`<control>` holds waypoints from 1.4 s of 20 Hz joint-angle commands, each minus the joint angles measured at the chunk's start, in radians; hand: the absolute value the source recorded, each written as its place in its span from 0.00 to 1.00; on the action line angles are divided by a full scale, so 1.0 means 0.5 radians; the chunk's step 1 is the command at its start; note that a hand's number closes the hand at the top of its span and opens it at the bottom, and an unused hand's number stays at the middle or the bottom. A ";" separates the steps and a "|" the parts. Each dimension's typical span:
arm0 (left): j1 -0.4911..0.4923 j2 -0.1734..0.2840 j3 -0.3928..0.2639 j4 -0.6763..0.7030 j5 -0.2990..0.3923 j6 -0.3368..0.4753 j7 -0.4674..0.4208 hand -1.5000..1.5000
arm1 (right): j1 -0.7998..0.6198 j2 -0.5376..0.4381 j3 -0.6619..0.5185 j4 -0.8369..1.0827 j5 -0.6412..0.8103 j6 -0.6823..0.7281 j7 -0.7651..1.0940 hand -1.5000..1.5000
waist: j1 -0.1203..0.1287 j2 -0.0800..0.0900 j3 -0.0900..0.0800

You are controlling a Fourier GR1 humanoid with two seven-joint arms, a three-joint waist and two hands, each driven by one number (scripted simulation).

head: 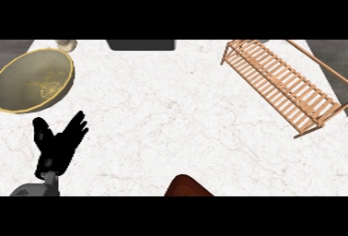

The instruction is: Pick the eggplant from the tray and place it in the tiered shelf

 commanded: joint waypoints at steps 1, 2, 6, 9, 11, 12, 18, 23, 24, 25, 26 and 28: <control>-0.021 -0.006 0.024 0.025 0.008 -0.012 0.006 0.50 | 0.093 -0.035 -0.130 -0.053 0.007 -0.348 0.117 0.00 | -0.005 0.004 0.001; 0.007 -0.014 -0.006 -0.048 -0.003 0.006 0.044 0.50 | 0.046 -0.055 -0.146 -0.061 0.033 -0.362 0.162 0.00 | 0.003 -0.001 0.001; 0.047 -0.012 -0.004 -0.091 -0.011 -0.003 0.032 0.50 | 0.043 0.013 -0.233 -0.146 0.062 -0.515 0.240 0.00 | 0.010 -0.005 0.001; 0.001 -0.005 0.018 -0.012 -0.024 -0.017 0.002 0.50 | 0.125 0.000 -0.365 -0.231 0.006 -0.694 0.125 0.00 | -0.006 0.000 0.001; 0.023 -0.025 -0.005 -0.050 -0.053 0.022 0.016 0.50 | 0.062 0.032 -0.379 -0.293 0.068 -0.766 0.218 0.00 | -0.003 -0.009 0.000; -0.045 0.001 0.046 0.021 -0.024 -0.011 0.005 0.50 | 0.162 0.010 -0.455 -0.341 0.002 -0.847 0.123 0.00 | -0.026 -0.004 0.001; -0.003 0.027 0.092 0.033 0.010 -0.066 -0.005 0.50 | 0.124 -0.163 -0.550 -0.470 0.211 -0.965 0.264 0.00 | -0.029 -0.010 -0.002; -0.013 -0.053 0.048 0.087 -0.079 0.036 -0.039 0.50 | 0.223 -0.302 -0.599 -0.567 0.477 -0.942 0.505 0.00 | -0.094 -0.026 -0.005; 0.008 -0.039 0.096 0.072 -0.023 0.027 -0.009 0.50 | 0.290 -0.343 -0.639 -0.646 0.467 -0.937 0.503 0.00 | -0.122 -0.040 -0.004; 0.043 -0.039 0.082 0.082 -0.064 0.033 -0.076 0.50 | 0.354 -0.359 -0.683 -0.672 0.499 -1.015 0.514 0.00 | -0.121 -0.038 -0.003; 0.051 0.013 0.082 0.041 -0.032 -0.021 0.008 0.50 | 0.287 -0.394 -0.720 -0.687 0.554 -0.995 0.569 0.00 | -0.109 -0.044 -0.004; 0.114 -0.027 0.077 0.027 -0.034 0.002 -0.031 0.50 | 0.364 -0.434 -0.800 -0.782 0.588 -0.975 0.610 0.00 | -0.117 -0.048 -0.003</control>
